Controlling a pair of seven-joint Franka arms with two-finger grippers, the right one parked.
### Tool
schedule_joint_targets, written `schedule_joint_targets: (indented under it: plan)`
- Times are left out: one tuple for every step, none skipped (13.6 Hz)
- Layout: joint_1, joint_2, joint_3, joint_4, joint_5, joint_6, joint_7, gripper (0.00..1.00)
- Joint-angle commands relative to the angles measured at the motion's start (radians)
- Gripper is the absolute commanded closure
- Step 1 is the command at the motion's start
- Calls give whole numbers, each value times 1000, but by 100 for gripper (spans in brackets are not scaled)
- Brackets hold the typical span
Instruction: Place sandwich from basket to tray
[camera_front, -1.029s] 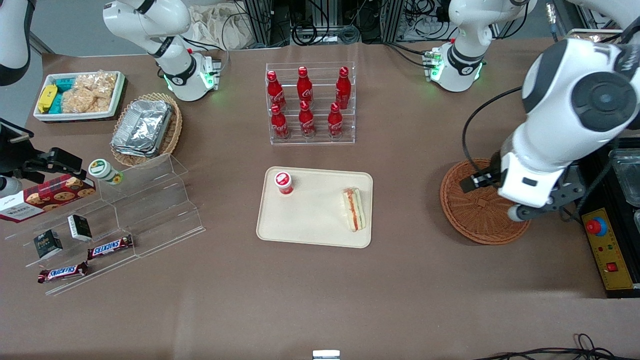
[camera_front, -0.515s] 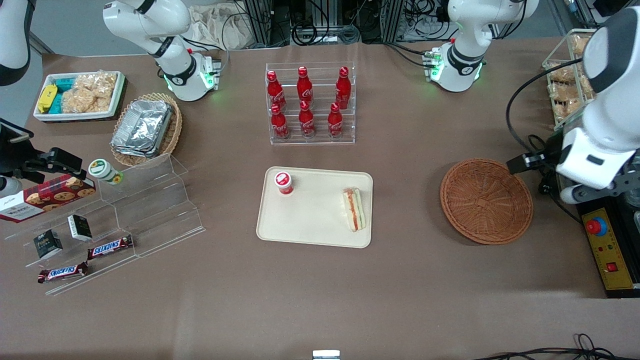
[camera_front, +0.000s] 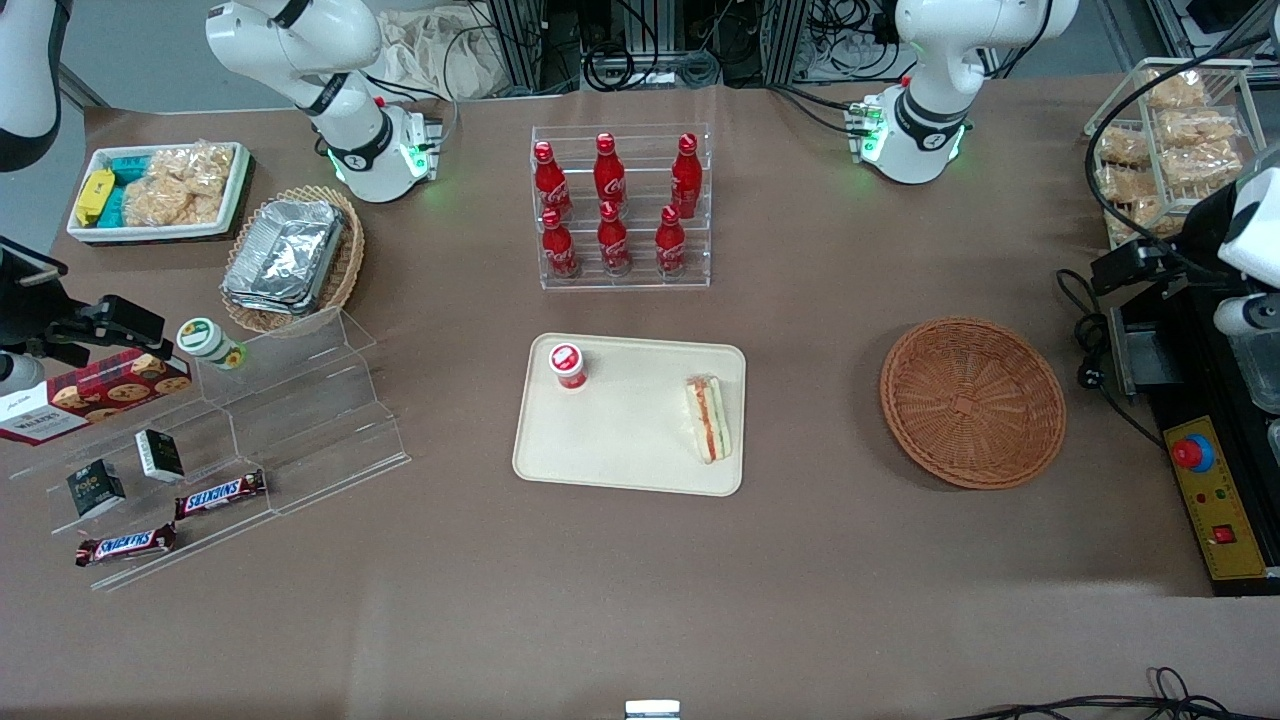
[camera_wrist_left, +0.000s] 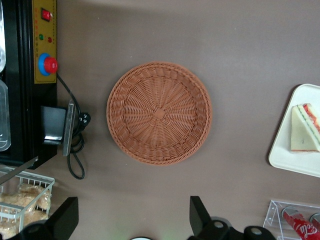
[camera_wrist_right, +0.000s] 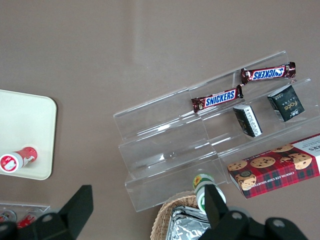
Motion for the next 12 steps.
schedule_joint_targets:
  plan:
    - [-9,-81,22,-97,-12,32,32,0]
    - [-9,-82,22,-97,-10,29,55,0]
    - [-9,-82,22,-92,-7,24,84,0]
    - [-9,-78,22,-84,-4,22,77,0]
    - [-9,-75,22,-81,-3,21,75,0]
    - [-9,-73,22,-78,-3,21,75,0]
    - [-9,-75,25,-78,-3,21,81,0]
    - [-9,-75,28,-78,-3,21,80,0]
    - [-9,-76,30,-78,-3,21,81,0]
    - [-9,-76,30,-78,-3,18,84,0]
    - [-7,-76,30,-78,-3,18,85,0]
    - [-4,-78,30,-80,-3,18,85,0]
